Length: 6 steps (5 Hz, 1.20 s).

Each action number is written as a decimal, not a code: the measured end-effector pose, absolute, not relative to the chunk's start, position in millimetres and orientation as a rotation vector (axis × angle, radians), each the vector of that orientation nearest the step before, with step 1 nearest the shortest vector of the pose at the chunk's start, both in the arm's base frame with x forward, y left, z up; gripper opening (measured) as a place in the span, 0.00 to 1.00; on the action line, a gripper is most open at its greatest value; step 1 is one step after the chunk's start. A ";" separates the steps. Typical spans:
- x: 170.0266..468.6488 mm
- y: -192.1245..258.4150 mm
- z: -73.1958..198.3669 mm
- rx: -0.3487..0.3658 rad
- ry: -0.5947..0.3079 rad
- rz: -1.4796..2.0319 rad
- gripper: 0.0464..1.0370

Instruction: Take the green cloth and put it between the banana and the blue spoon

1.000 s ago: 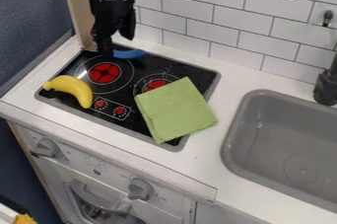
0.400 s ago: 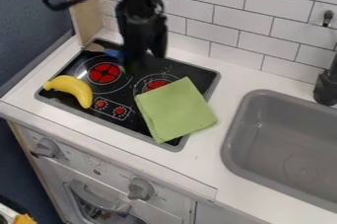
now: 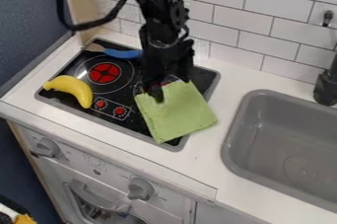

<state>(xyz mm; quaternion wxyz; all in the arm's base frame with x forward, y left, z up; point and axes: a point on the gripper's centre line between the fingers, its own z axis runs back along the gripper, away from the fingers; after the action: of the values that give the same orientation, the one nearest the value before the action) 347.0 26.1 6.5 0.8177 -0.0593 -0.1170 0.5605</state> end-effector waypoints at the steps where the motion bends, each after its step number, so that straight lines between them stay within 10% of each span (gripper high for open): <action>1: 342.1 13.8 -16.9 -0.103 -0.191 1.132 0.96; 6: 385.4 49.8 -26.3 -0.073 -0.219 1.172 0.96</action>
<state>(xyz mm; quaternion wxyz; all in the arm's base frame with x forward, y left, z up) 385.4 49.8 -26.3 0.8269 -0.0342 -0.1033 0.5517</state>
